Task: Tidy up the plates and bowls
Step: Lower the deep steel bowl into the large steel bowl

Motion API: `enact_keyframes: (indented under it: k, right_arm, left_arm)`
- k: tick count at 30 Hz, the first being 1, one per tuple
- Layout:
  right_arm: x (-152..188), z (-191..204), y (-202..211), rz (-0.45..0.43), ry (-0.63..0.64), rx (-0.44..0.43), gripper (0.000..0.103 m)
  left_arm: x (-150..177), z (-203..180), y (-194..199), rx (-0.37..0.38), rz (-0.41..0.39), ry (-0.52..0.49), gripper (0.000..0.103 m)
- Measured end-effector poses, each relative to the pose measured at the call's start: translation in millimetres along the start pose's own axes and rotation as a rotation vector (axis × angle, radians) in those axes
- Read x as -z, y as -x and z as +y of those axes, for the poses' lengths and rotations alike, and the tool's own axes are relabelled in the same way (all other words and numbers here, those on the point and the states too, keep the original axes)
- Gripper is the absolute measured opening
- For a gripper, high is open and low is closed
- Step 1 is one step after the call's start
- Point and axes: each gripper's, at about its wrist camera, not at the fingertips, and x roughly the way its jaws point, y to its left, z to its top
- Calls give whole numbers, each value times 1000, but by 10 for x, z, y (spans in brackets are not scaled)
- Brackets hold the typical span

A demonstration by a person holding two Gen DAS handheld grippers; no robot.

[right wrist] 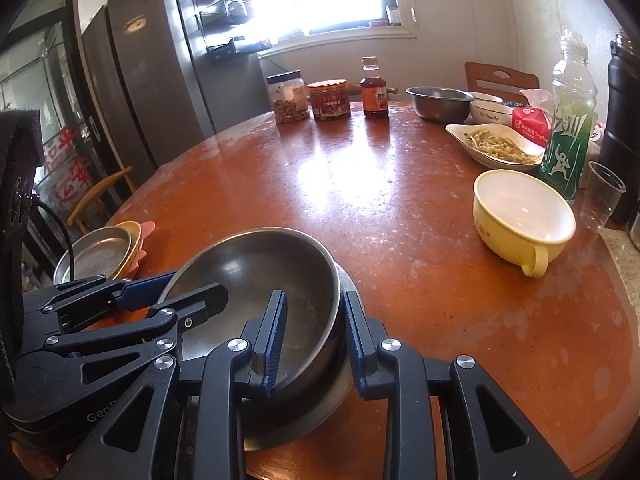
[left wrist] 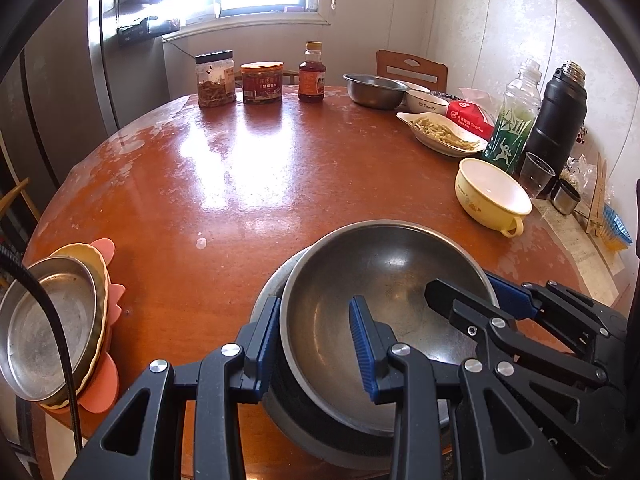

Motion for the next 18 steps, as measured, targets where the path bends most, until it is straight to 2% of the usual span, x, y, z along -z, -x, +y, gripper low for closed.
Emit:
enact_keyframes:
  k: [18]
  right_arm:
    - [-41,19,-60,-15,-21,-6,32]
  left_arm:
    - [-6,99,63,22,-31,15,34]
